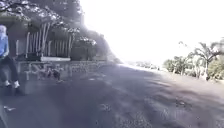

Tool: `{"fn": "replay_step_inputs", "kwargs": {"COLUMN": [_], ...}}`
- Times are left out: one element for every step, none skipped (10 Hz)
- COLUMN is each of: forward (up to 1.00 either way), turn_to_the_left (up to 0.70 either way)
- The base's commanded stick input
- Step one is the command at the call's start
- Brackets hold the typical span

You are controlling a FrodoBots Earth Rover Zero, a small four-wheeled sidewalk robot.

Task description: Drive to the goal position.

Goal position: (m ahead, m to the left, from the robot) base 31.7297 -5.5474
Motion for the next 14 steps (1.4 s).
{"fn": "replay_step_inputs", "kwargs": {"forward": [1.00,1.00,1.00,1.00,1.00,1.00,1.00,1.00,1.00,1.00,1.00,1.00,1.00,1.00], "turn_to_the_left": [0.00,0.00,0.00,0.00,0.07,0.18,0.27,0.27,0.27,0.27,0.27,0.27,0.27,0.27]}}
